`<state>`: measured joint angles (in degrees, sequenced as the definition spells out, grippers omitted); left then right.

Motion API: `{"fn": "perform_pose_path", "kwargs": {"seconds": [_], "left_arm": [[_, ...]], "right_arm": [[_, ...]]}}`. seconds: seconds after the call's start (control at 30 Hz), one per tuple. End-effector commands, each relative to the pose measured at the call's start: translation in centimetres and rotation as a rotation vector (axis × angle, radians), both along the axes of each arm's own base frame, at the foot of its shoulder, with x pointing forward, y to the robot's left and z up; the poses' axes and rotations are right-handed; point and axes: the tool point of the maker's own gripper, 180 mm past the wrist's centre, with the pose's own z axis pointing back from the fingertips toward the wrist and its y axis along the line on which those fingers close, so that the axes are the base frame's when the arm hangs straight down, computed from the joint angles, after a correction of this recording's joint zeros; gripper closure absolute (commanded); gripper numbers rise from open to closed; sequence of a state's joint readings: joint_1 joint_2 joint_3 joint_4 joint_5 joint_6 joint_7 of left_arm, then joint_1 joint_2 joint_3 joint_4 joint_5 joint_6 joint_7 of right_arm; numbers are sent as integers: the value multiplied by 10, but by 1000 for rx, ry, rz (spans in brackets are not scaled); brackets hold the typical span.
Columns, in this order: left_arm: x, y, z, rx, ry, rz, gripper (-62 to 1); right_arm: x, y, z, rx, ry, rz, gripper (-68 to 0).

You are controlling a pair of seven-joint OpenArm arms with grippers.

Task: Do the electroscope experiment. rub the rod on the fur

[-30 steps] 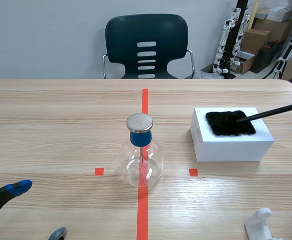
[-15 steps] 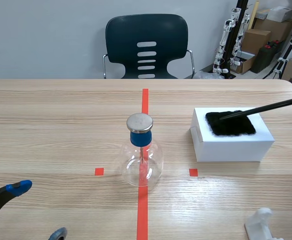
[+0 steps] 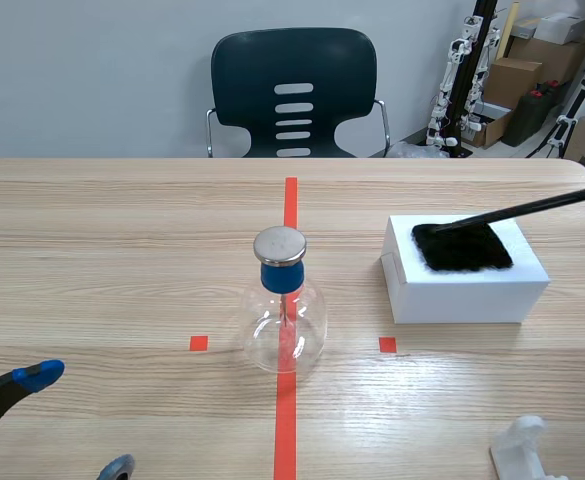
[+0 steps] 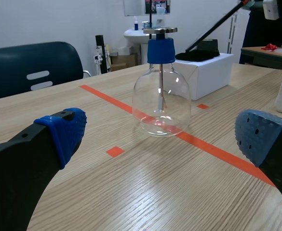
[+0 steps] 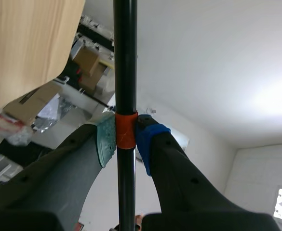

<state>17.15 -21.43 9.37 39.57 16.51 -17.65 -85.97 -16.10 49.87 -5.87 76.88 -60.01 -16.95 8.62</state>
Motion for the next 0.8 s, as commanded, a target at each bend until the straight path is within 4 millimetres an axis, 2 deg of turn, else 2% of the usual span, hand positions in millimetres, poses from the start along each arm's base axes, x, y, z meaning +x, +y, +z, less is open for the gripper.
{"fn": "perform_pose_path", "kwargs": {"seconds": [0.0,0.2,0.3,0.4,0.63,0.7,0.77], "left_arm": [[3,3,8,-12,-31,2,-623],[3,2,7,-12,-30,2,-623],[3,2,8,-12,-31,2,-623],[3,2,8,-12,-31,2,-623],[3,3,8,-12,-31,2,-623],[3,3,8,-12,-31,2,-623],[3,3,8,-12,-31,2,-623]], "right_arm": [[7,-12,16,-34,-37,-22,-13],[-2,-53,8,-62,23,-88,-13],[-5,-63,5,-68,35,-98,-13],[-4,-57,3,-64,35,-85,-13],[0,-13,2,-55,-17,-19,-13],[-1,-9,-1,-57,-14,-15,-13],[-2,-13,-4,-62,-2,-32,-13]]}}
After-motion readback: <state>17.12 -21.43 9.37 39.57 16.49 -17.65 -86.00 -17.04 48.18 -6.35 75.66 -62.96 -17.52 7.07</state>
